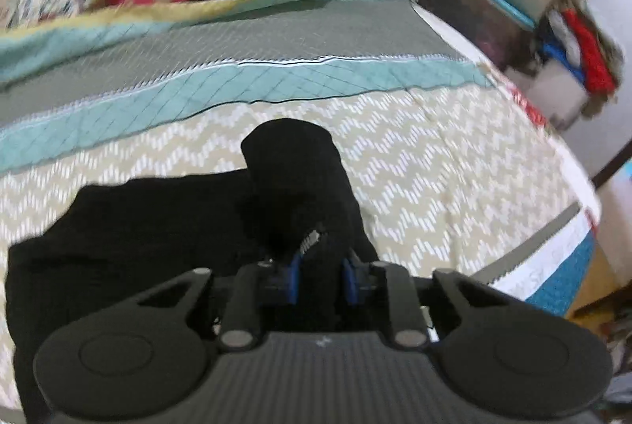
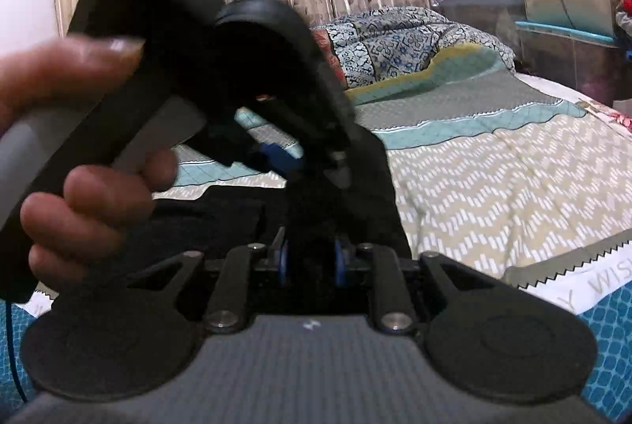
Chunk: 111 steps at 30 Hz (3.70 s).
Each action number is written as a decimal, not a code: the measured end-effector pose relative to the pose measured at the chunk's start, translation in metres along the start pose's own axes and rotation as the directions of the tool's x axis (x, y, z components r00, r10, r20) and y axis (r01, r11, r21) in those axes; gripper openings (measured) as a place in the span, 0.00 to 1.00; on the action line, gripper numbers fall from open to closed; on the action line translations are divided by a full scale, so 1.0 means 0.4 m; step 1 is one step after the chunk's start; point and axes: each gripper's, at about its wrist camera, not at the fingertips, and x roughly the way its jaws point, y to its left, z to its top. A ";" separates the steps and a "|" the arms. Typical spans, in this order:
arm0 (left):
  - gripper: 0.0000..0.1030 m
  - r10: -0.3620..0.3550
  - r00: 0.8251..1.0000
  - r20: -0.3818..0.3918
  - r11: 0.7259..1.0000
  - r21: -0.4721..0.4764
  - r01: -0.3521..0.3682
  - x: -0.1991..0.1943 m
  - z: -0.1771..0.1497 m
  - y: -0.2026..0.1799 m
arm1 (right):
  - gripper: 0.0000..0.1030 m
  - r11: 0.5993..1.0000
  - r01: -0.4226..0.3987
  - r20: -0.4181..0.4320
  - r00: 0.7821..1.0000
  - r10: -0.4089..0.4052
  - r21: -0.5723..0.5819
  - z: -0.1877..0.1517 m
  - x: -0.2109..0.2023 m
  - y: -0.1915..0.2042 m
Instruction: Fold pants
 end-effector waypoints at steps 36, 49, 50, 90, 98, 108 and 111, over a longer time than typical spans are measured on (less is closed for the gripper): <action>0.54 0.089 0.995 0.036 0.888 -0.455 -0.063 -0.158 -0.191 0.588 | 0.46 0.899 -0.421 -0.232 0.868 0.438 0.124 0.022 0.118 0.243; 0.60 0.175 0.984 0.030 0.908 -0.391 -0.150 -0.208 -0.357 0.516 | 0.37 0.970 -0.217 -0.311 0.920 0.240 0.107 -0.034 0.105 0.165; 0.60 0.185 0.982 0.033 0.912 -0.379 -0.159 -0.214 -0.358 0.509 | 0.38 0.971 -0.217 -0.311 0.920 0.238 0.100 -0.033 0.101 0.171; 0.72 0.274 0.962 -0.004 0.903 -0.343 -0.259 -0.297 -0.513 0.472 | 0.49 0.950 -0.154 -0.402 0.879 0.257 0.271 -0.100 0.008 0.085; 0.75 0.288 0.958 -0.014 0.907 -0.318 -0.277 -0.286 -0.514 0.449 | 0.50 0.948 -0.147 -0.423 0.868 0.260 0.281 -0.115 0.015 0.076; 0.80 0.302 0.952 -0.044 0.900 -0.318 -0.300 -0.269 -0.529 0.455 | 0.56 0.944 -0.146 -0.425 0.864 0.268 0.297 -0.126 0.017 0.077; 0.88 0.297 0.954 -0.050 0.900 -0.319 -0.297 -0.263 -0.533 0.455 | 0.62 0.943 -0.154 -0.424 0.863 0.273 0.294 -0.126 0.017 0.084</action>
